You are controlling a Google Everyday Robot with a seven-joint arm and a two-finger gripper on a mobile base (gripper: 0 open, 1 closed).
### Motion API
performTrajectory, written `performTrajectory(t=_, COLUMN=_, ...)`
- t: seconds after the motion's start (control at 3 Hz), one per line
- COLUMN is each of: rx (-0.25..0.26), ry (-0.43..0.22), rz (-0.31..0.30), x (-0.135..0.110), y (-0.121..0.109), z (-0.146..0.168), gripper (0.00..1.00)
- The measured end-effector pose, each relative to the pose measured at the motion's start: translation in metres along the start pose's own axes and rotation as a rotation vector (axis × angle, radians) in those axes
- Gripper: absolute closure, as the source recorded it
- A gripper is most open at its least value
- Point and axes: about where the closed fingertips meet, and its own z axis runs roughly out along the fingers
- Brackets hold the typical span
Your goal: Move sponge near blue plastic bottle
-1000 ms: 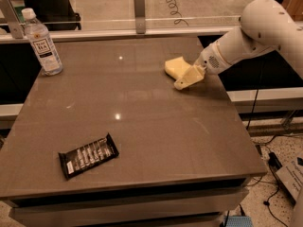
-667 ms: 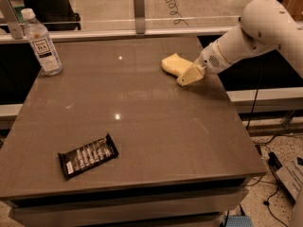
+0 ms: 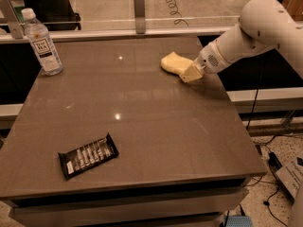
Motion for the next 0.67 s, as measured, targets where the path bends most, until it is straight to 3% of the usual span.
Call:
performTrajectory(t=0.33, rx=0.000, ry=0.000, rz=0.000, x=0.000, y=0.000, z=0.000, gripper=1.00)
performTrajectory(t=0.67, rx=-0.027, ry=-0.036, rz=-0.072, x=-0.051, y=0.010, z=0.003, gripper=1.00)
